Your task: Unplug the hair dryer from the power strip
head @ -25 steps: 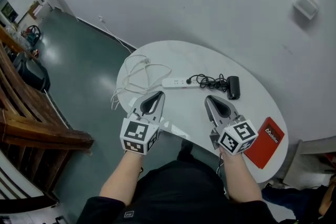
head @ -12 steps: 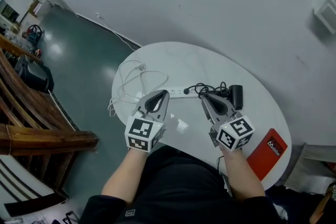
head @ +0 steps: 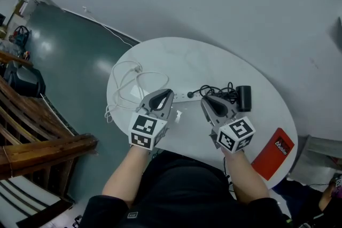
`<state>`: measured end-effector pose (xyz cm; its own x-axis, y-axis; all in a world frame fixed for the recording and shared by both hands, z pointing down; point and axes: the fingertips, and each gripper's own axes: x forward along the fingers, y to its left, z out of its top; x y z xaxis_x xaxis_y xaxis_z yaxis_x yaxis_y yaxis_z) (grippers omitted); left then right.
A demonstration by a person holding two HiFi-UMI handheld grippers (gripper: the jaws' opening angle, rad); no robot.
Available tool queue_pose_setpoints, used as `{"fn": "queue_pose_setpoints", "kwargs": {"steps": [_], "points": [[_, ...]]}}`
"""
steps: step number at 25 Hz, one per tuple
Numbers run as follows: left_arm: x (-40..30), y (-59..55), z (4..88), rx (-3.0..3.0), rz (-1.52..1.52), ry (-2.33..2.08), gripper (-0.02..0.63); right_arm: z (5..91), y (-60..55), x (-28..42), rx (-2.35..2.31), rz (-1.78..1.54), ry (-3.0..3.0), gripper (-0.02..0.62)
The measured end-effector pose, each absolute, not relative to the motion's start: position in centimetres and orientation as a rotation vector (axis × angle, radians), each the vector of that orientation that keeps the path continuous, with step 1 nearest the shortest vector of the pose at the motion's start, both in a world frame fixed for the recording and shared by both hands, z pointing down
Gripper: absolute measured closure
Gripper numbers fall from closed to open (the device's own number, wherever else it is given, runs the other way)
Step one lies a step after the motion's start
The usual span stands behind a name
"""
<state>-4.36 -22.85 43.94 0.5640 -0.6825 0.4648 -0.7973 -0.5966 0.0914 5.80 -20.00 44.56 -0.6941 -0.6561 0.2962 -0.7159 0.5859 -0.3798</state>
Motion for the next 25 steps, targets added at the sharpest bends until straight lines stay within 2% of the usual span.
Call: {"fn": "queue_pose_setpoints", "kwargs": {"steps": [7,17,25], "points": [[-4.4,-23.6,48.8,2.489,0.637,-1.128,0.583,47.9,-20.9,4.5,1.166,0.774,-2.617,0.557],[-3.0,-24.2,54.3,2.471,0.712,-1.02,0.517,52.5,-21.5,3.9,1.139,0.809,-2.533,0.557],[-2.2,-24.0,56.8,2.439,0.784,-0.958,0.488,54.5,-22.4,3.3,1.134,0.82,-2.506,0.554]]}}
